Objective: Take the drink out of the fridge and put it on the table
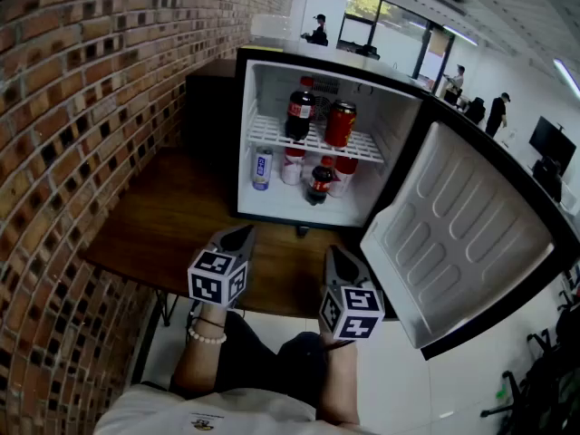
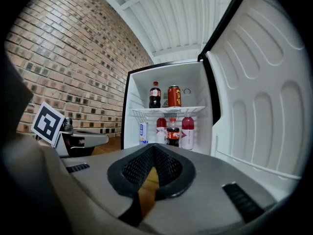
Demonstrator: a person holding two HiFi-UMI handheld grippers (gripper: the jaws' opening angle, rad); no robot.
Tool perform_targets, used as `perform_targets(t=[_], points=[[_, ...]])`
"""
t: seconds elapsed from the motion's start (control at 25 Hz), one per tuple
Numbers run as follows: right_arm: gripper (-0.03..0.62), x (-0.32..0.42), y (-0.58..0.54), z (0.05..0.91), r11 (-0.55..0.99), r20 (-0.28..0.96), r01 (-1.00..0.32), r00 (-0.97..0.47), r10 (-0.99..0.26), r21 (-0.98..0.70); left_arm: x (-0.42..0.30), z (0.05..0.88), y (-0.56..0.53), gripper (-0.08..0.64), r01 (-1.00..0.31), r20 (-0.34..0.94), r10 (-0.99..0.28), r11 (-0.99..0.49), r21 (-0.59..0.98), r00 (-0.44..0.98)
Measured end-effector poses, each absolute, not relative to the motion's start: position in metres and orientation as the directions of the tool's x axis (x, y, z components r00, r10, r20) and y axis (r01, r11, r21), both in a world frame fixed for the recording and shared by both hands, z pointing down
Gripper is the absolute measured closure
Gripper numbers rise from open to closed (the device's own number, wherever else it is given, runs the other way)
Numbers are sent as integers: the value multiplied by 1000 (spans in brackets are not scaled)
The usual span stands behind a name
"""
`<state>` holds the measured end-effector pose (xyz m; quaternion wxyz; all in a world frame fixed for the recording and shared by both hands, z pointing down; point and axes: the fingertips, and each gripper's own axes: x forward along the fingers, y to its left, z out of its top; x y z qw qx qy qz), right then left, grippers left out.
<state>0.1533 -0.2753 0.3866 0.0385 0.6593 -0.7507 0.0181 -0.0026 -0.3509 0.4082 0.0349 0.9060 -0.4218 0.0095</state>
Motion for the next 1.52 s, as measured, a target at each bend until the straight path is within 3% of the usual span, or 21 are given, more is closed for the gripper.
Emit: perform_targets(t=[0.88, 0.96, 1.04, 1.16, 1.24, 1.28, 1.52], points=[[580, 157, -275, 387, 131, 77, -991, -130, -989, 12, 18, 367, -372, 554, -752, 10, -752, -659, -15, 659], [580, 159, -275, 388, 128, 76, -992, -127, -989, 11, 24, 356, -377, 500, -743, 5, -744, -668, -34, 669], [580, 160, -275, 388, 125, 76, -992, -124, -989, 8, 28, 344, -383, 496, -738, -7, -739, -673, -42, 674], [580, 163, -275, 388, 121, 73, -993, -121, -990, 4, 36, 327, -392, 386, -729, -21, -728, -684, -40, 685], [580, 164, -275, 387, 121, 70, -993, -121, -990, 2, 42, 316, -401, 368, -721, -24, -721, -691, -43, 693], [580, 164, -275, 387, 121, 70, -993, -121, -990, 1, 45, 310, -405, 325, -720, -28, -719, -693, -44, 694], [580, 170, -276, 388, 112, 70, -994, -112, -991, -7, 65, 276, -438, 270, -692, -55, -691, -722, 0, 721]])
